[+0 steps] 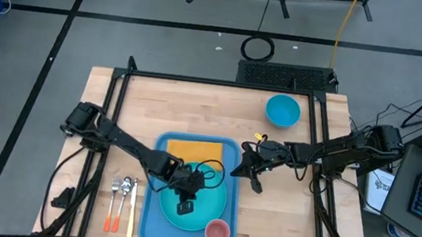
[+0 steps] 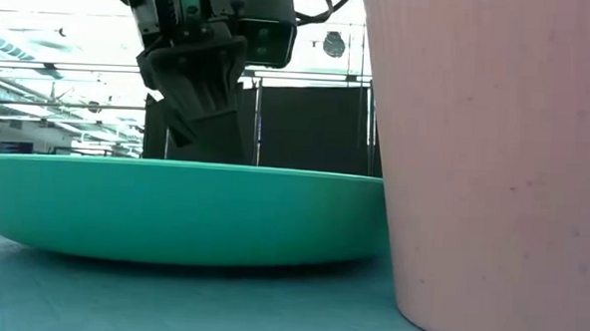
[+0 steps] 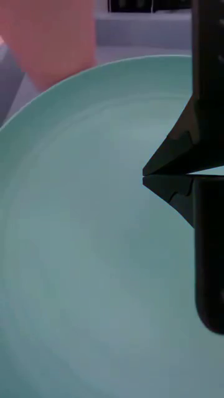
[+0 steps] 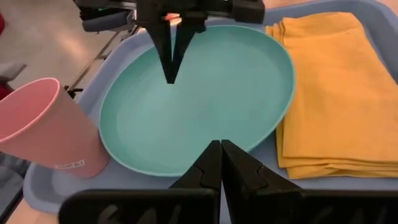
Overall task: Set up tray
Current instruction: Adjust the pink cup on the blue serving tray
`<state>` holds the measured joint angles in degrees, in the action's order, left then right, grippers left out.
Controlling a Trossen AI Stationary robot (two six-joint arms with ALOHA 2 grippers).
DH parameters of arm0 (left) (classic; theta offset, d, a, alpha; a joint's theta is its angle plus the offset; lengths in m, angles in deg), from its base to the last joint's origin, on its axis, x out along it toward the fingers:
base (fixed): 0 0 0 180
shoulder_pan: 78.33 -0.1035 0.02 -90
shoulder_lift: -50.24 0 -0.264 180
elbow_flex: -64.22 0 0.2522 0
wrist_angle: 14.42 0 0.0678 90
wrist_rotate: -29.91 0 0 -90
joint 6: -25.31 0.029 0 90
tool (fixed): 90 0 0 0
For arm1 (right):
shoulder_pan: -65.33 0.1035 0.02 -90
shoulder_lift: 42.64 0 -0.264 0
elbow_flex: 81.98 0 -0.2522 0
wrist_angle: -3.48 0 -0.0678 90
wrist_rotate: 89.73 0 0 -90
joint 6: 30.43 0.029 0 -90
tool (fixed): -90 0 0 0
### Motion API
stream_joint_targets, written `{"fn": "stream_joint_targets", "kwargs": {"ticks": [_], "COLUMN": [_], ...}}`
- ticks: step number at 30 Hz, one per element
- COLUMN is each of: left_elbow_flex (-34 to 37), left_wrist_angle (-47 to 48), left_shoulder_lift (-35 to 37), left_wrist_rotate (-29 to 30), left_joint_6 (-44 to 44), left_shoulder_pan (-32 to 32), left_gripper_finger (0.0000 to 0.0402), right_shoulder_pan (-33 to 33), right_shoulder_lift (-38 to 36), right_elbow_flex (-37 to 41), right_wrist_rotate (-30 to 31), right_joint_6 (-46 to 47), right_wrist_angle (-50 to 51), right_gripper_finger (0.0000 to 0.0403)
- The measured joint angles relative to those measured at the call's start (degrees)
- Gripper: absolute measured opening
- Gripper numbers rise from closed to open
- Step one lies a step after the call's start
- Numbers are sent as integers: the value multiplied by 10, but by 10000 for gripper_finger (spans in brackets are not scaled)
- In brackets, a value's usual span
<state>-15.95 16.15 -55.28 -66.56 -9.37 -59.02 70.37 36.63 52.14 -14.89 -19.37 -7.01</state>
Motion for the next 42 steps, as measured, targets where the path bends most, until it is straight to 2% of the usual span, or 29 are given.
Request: {"fn": "stream_joint_targets", "kwargs": {"ticks": [4,8,14,18,22,29,35,42], "left_elbow_flex": [0,0,2,2,2,2,2,2], "left_wrist_angle": [0,-4,-11,-63,-108,-111,-153,-156], "left_shoulder_lift": [0,0,-2,-3,-3,-3,-3,-8], "left_wrist_rotate": [20,30,41,43,6,0,-15,-11], "left_joint_6": [-5,-11,-12,-5,-4,-51,-58,-80], "left_shoulder_pan": [0,0,3,8,11,16,21,20], "left_gripper_finger": [2,3,4,3,2,2,2,1], "right_shoulder_pan": [21,74,158,193,192,193,193,189], "right_shoulder_lift": [-10,-25,-21,-21,-28,-28,-28,-28], "right_elbow_flex": [-2,-32,-107,-116,-116,-116,-116,-116], "right_wrist_rotate": [-7,-22,41,112,124,124,124,124], "right_joint_6": [7,5,8,-14,-15,-20,-28,-28], "right_wrist_angle": [2,1,129,143,141,135,129,125], "right_gripper_finger": [0,0,0,0,0,0,0,0]}}
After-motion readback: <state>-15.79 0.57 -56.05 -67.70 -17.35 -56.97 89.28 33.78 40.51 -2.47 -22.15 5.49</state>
